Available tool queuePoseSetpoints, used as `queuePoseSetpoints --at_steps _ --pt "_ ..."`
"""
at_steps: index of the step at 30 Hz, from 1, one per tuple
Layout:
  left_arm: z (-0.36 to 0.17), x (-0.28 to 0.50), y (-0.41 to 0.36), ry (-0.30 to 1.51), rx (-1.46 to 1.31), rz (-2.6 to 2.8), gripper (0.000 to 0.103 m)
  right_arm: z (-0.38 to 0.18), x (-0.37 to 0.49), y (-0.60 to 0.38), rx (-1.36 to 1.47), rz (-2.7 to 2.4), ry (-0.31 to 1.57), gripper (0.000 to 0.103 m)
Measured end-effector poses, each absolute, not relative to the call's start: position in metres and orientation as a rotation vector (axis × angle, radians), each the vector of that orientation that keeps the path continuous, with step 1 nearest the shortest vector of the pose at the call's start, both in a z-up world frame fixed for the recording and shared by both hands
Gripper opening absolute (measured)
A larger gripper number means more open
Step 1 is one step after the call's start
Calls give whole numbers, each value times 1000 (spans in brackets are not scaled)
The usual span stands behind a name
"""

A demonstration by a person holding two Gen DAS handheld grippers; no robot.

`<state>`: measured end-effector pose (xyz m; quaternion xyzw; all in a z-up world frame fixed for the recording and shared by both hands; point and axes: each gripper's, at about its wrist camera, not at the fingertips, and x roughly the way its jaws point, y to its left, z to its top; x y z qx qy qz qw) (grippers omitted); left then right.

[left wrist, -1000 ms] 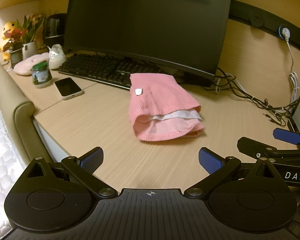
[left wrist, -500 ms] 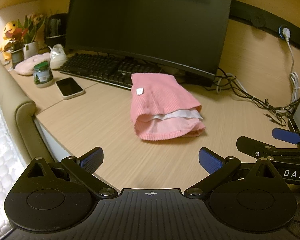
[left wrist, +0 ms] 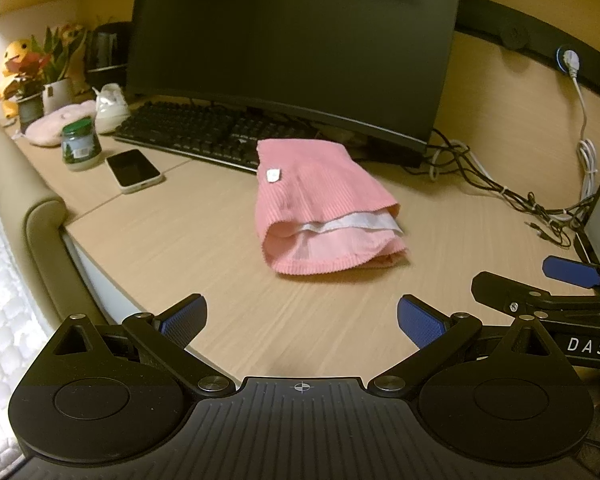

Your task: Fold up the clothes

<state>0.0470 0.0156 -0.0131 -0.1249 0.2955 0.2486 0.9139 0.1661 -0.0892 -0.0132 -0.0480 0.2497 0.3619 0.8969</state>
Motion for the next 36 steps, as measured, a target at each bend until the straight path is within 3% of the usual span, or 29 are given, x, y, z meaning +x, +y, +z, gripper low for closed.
queuePoseSetpoints --at_steps 36 --pt "-16 42 25 608 -290 515 103 -16 166 -81 -112 767 538 103"
